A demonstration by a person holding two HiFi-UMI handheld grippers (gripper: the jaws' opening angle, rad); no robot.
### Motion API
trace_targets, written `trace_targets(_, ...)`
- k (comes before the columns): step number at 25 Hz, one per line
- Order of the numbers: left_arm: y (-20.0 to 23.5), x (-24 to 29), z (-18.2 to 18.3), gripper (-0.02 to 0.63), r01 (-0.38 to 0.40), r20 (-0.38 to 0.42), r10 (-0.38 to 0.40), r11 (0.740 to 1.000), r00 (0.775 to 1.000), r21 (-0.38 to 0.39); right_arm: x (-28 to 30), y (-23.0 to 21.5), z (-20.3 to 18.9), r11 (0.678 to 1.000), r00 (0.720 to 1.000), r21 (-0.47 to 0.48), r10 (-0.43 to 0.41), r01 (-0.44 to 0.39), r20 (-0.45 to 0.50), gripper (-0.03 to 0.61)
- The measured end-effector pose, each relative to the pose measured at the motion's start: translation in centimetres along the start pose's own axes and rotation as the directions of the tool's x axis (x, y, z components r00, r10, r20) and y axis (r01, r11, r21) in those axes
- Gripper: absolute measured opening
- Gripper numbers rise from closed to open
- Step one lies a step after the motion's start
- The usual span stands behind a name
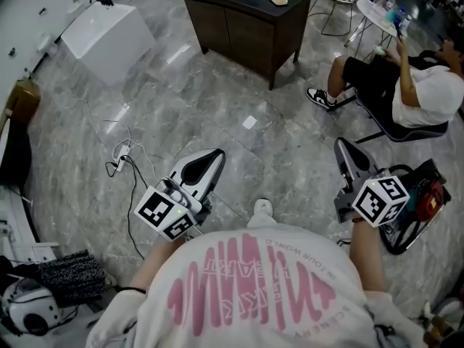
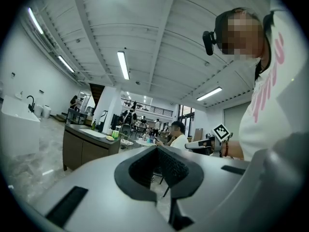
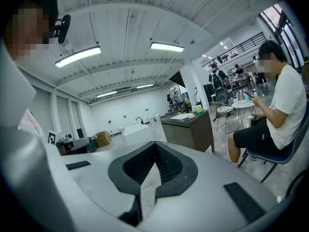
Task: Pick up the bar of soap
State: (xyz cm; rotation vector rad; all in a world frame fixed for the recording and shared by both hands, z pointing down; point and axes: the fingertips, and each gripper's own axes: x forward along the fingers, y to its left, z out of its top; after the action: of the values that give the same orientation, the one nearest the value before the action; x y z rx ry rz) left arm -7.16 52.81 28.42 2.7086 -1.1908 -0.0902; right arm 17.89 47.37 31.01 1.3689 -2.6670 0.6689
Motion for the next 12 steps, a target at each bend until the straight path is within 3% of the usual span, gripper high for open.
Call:
trace_targets(6,4.4,5.0,0.7,0.009,-0.042,0.015,0.042,0.999,0.999,-0.015,5.2,-4.5,2.9,1.0,1.0,-0.013,0.022,-0.022,-0.008,0.012)
trace_targets(12,6.2,8.0,-0.5,0.009,-0.062,-0.007,0.061,0.998,0.998,-0.025,7.7,-8.0,2.8,0.999,0.999,0.027,0.041,-0.041,-0.012,0.012)
